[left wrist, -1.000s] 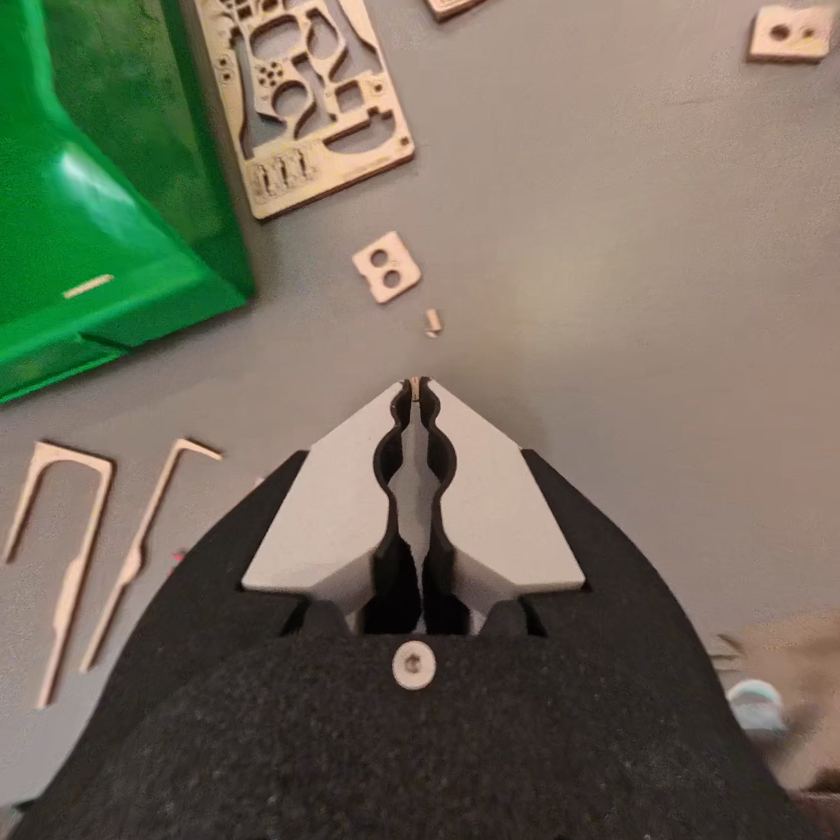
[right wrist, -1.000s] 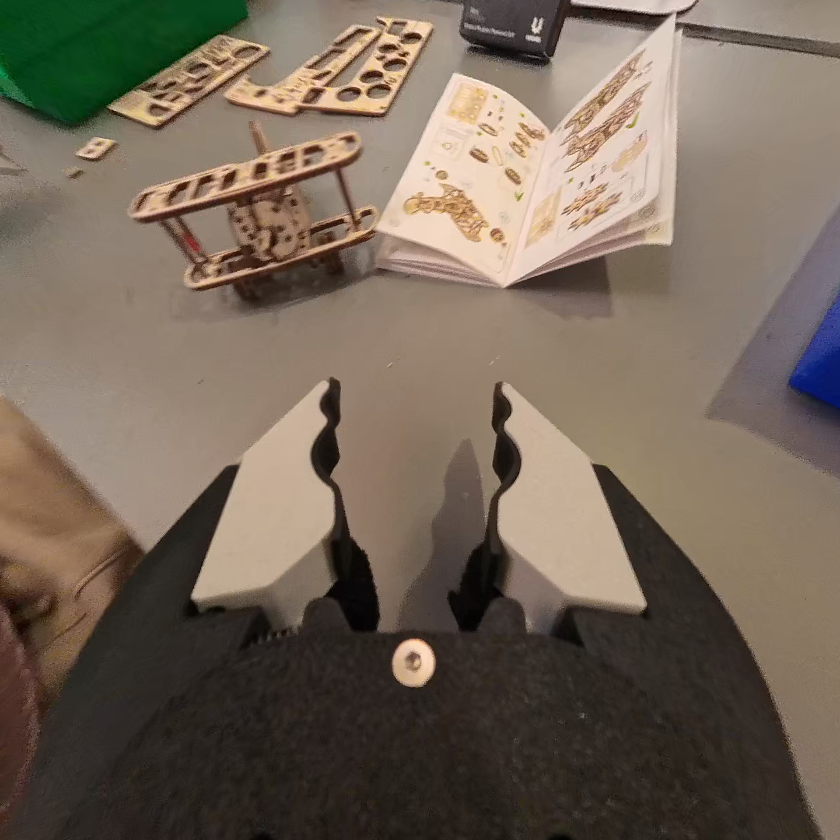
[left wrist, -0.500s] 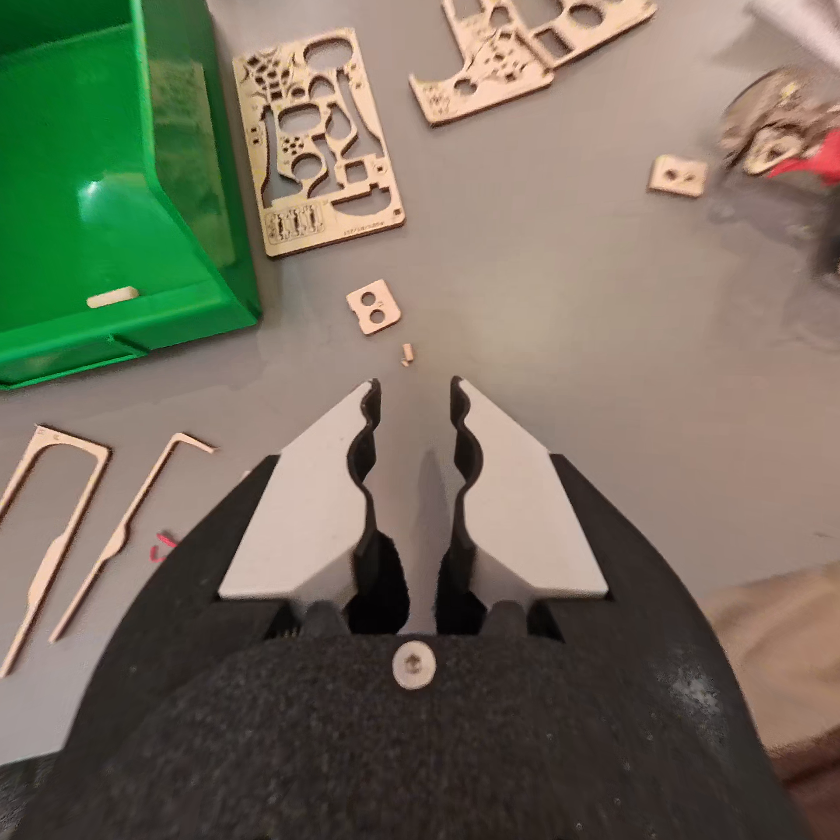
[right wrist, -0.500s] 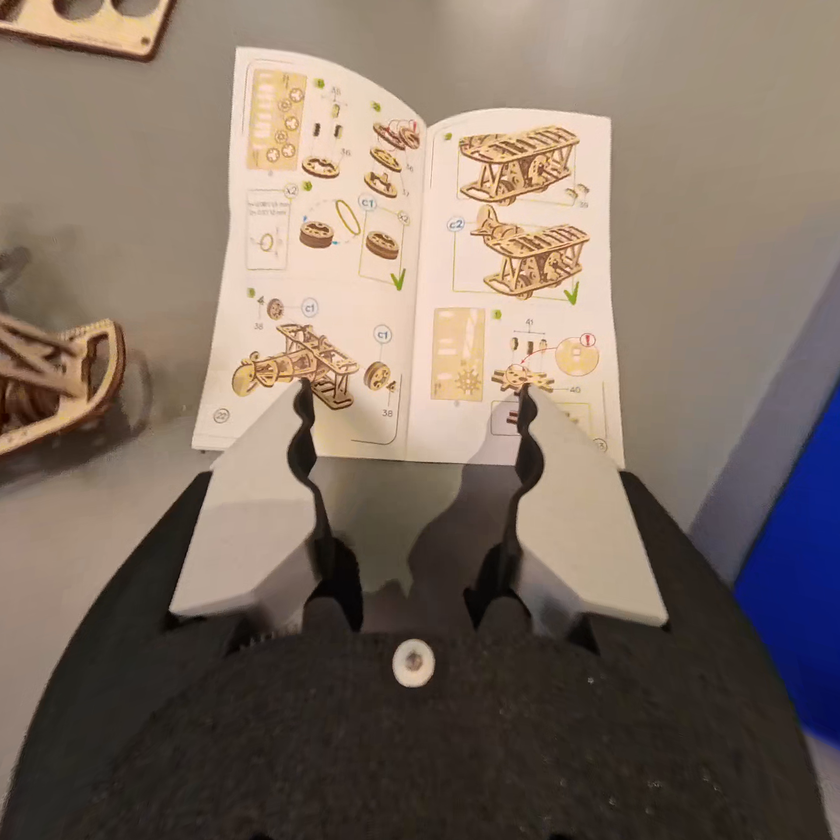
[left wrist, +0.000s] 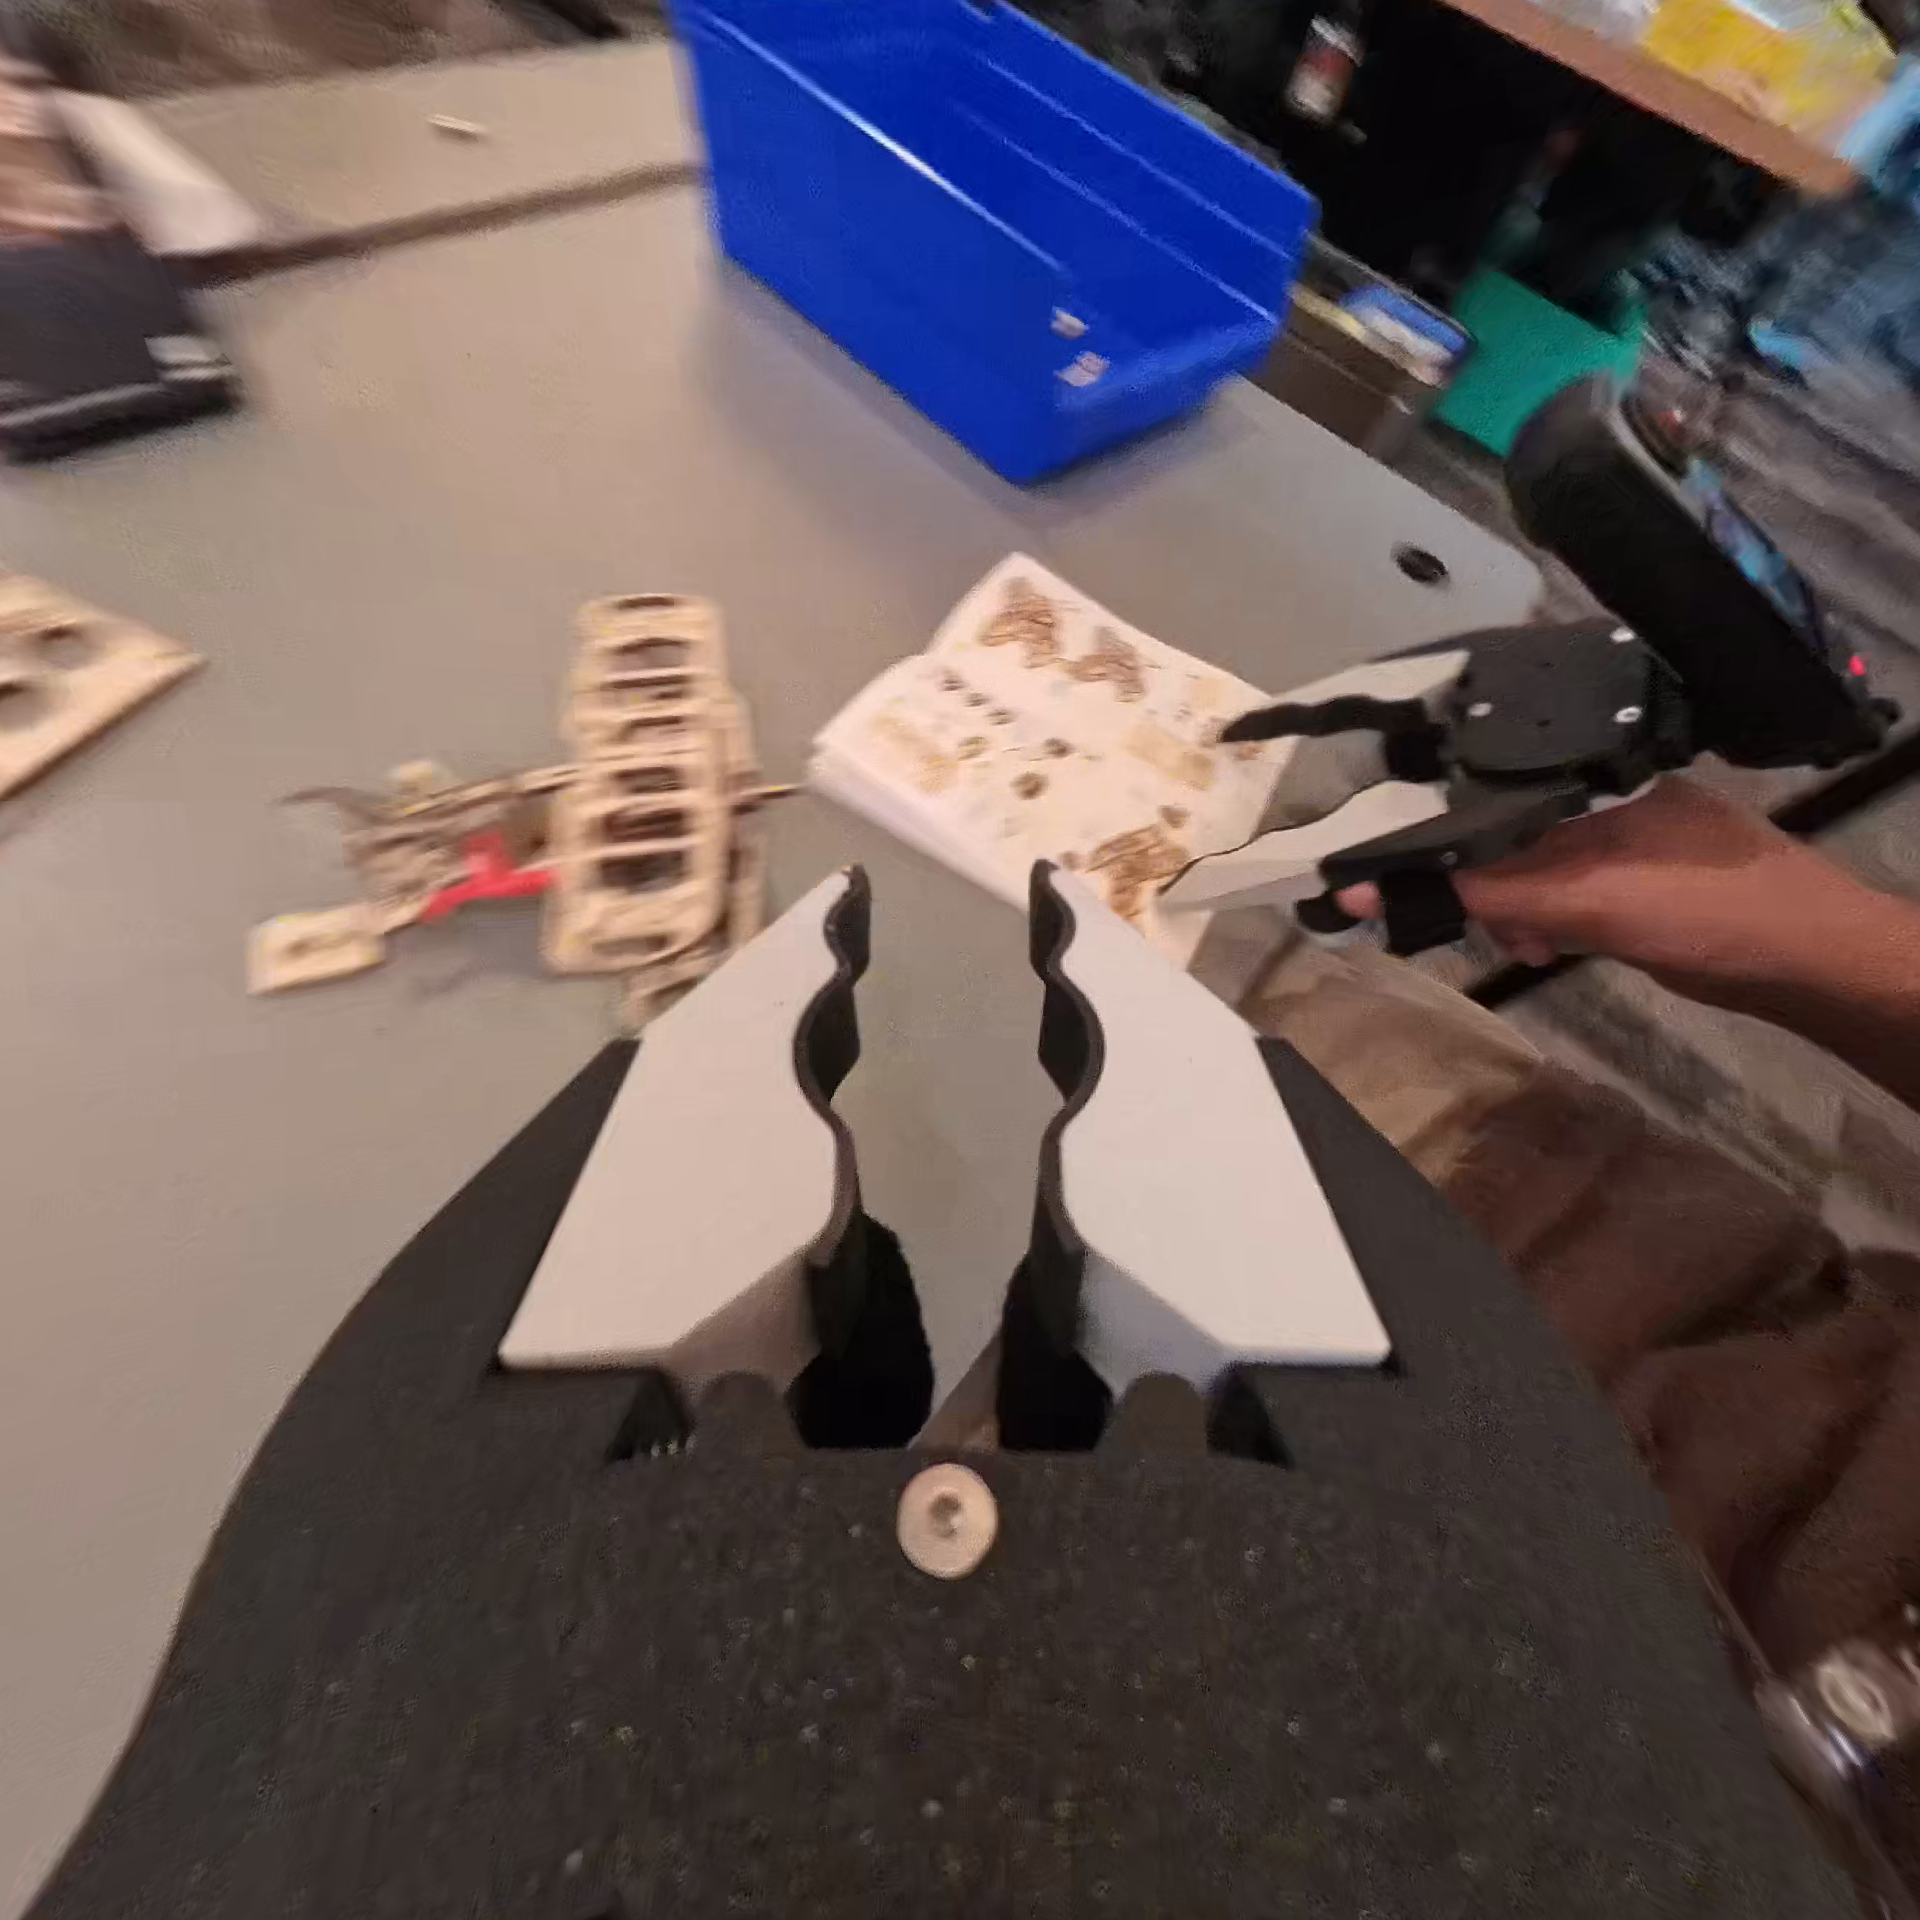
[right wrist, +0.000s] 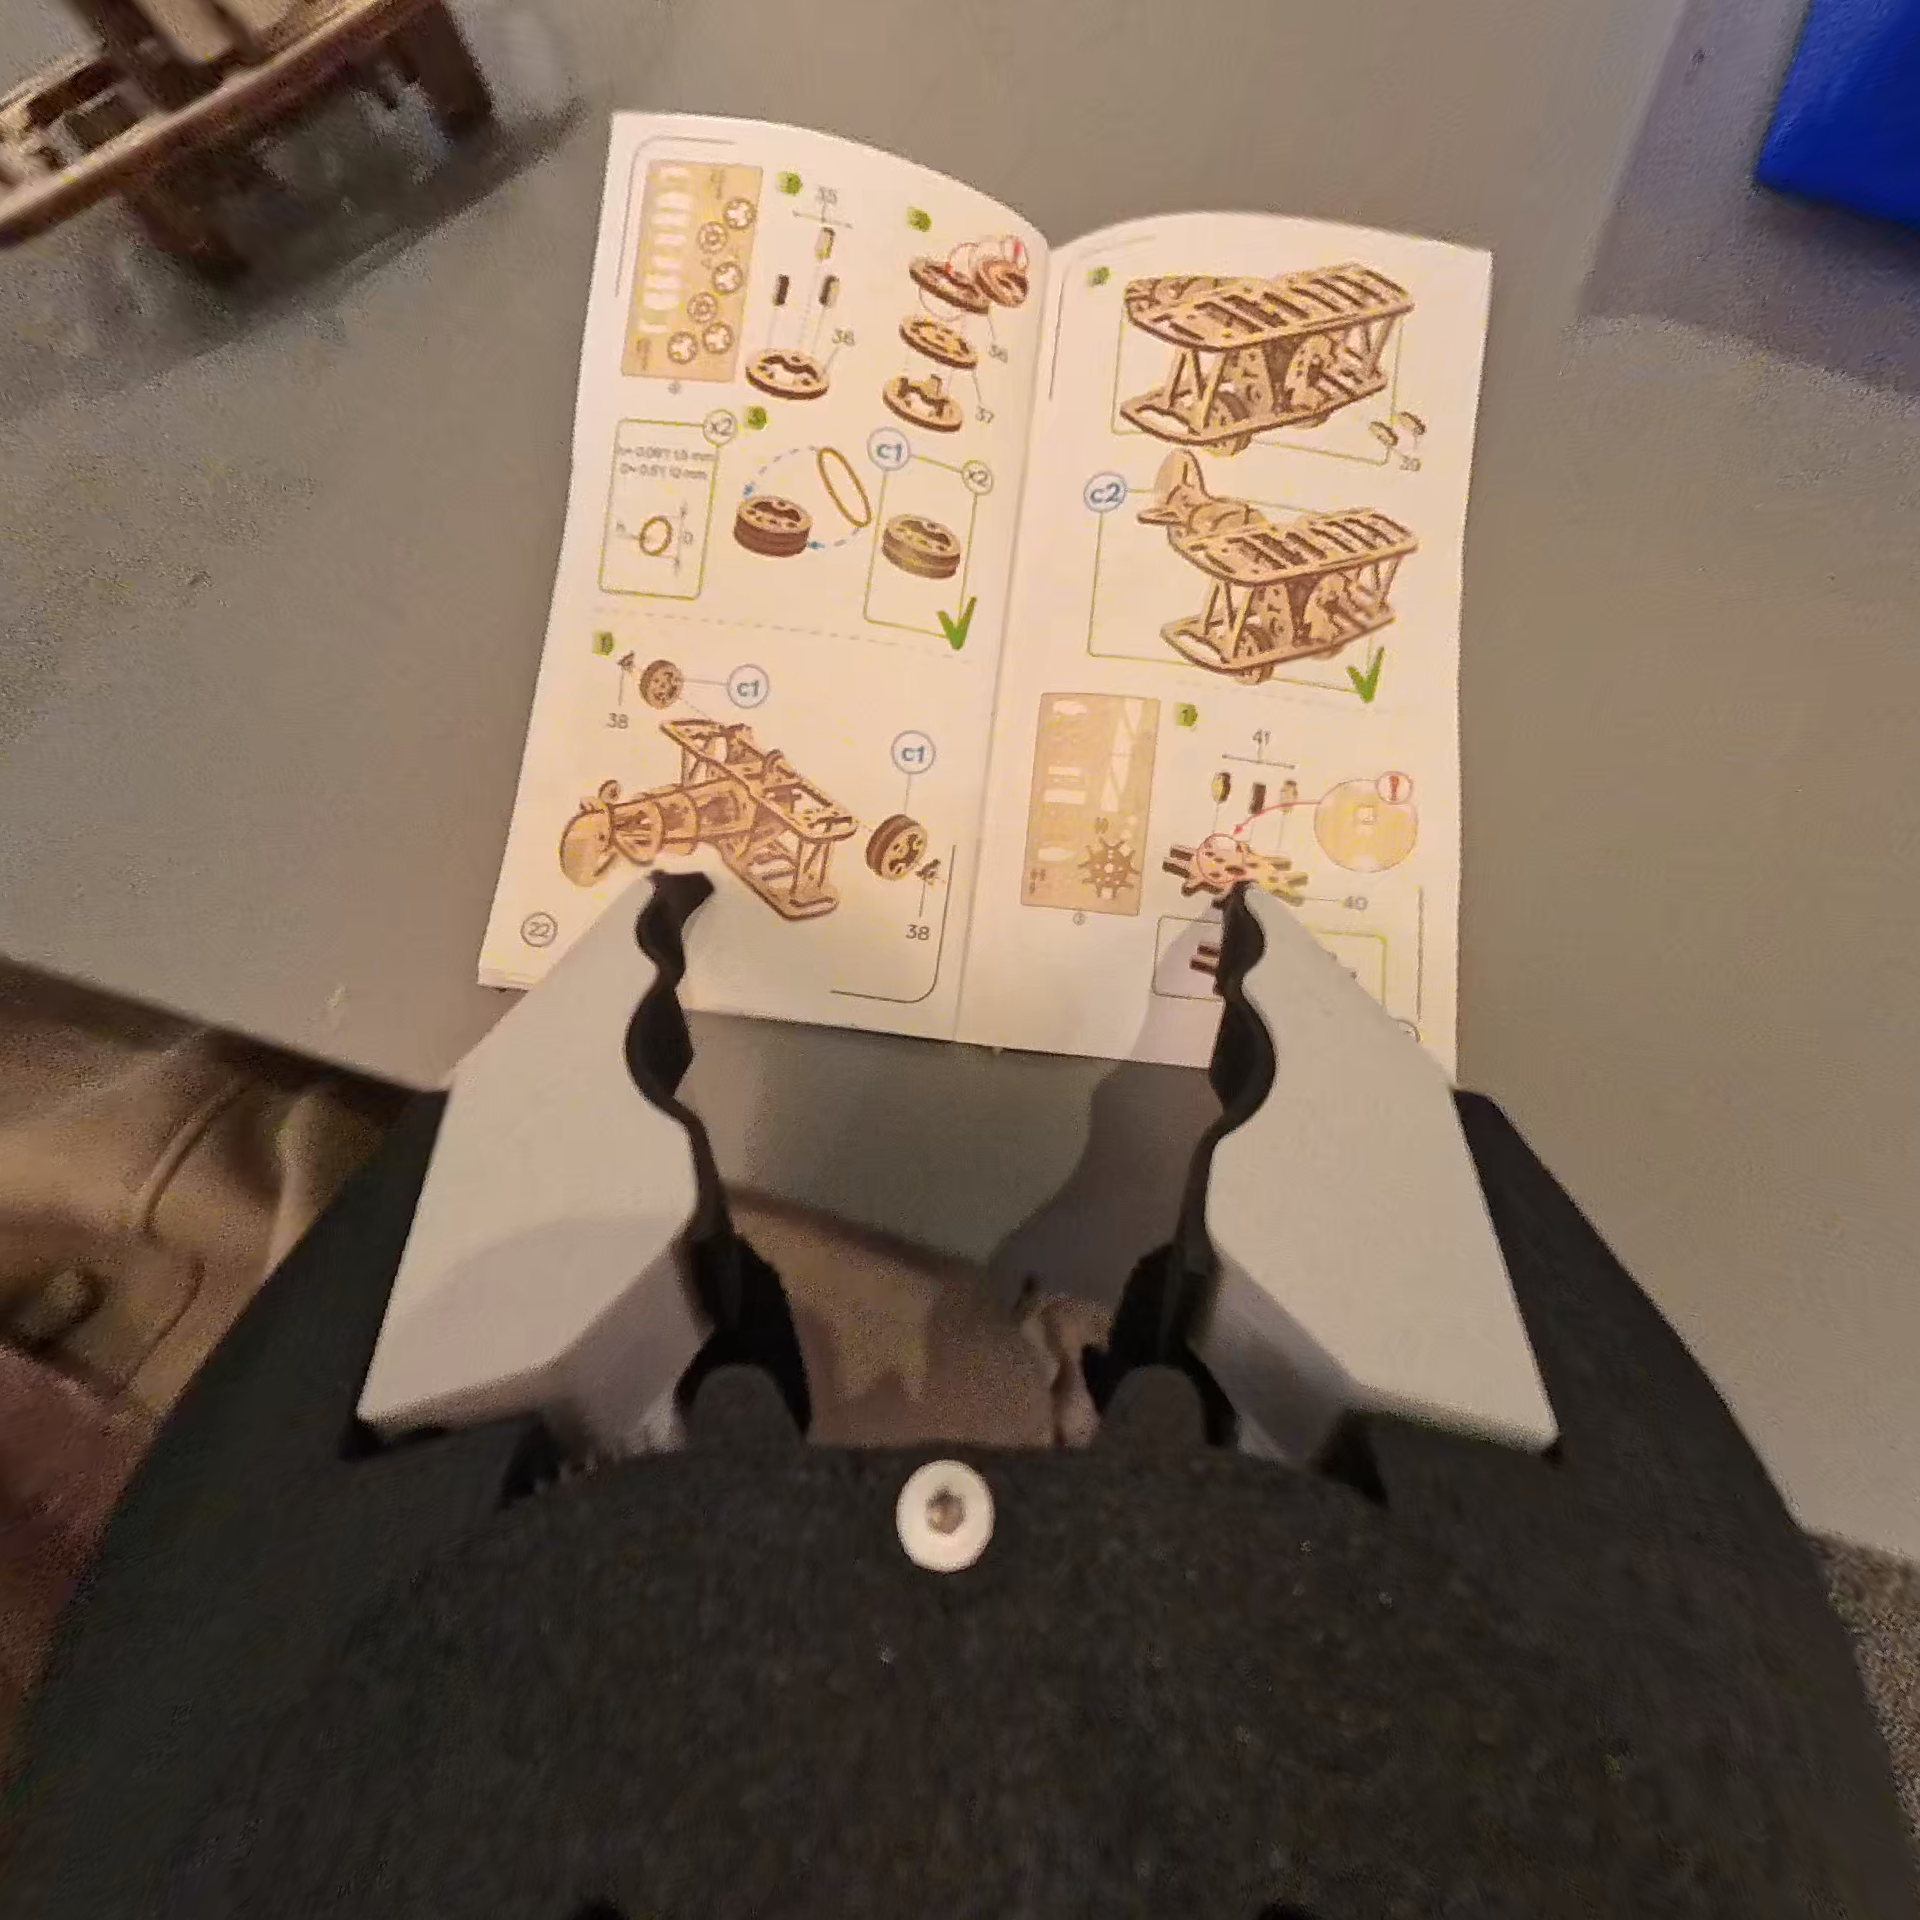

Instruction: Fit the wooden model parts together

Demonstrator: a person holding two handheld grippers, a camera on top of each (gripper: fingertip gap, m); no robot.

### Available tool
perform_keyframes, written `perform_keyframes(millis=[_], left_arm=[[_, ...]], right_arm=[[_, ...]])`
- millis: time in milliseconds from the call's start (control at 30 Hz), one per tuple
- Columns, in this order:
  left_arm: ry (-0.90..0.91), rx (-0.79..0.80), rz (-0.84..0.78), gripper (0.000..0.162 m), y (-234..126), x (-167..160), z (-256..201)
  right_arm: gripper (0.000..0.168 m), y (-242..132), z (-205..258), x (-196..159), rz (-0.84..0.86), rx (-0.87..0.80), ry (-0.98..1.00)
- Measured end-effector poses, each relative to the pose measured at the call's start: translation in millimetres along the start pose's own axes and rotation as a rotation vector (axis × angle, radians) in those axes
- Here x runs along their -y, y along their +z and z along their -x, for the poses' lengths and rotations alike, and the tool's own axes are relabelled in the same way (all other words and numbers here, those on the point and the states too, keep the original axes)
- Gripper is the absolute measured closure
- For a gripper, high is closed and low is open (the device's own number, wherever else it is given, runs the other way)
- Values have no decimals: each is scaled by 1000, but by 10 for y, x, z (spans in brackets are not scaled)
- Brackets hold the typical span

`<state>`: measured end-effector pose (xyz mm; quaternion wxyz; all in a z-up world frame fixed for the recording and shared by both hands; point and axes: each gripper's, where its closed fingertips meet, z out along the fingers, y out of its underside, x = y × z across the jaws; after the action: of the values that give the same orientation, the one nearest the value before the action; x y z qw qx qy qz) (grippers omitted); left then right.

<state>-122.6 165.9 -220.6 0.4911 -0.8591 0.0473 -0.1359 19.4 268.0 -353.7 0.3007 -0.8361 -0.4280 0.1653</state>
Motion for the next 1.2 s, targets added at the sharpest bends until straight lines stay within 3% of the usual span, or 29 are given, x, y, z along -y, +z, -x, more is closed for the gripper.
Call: perform_keyframes(millis=[167,333,400,533,633,867,1200], left_arm=[[226,-115,196,136,997,-234,-620],[341,-104,310,138,1501,-377,-680],[325,-114,313,139,1533,-419,-686],[290,-146,336,141,1562,-510,-738],[321,-156,374,141,1567,-635,-744],[279,-217,379,141,1517,-758,-787],[279,-236,388,148,1501,-810,-738]], right_arm=[[66,-163,256,-171,-62,27,3],[68,-392,298,12,-133,181,82],[82,-483,179,82,-190,212,66],[86,-424,-123,68,-200,164,0],[99,-354,-288,66,-185,112,1],[109,-221,-398,-101,-91,76,-16],[122,-174,-485,-139,-88,21,-32]])
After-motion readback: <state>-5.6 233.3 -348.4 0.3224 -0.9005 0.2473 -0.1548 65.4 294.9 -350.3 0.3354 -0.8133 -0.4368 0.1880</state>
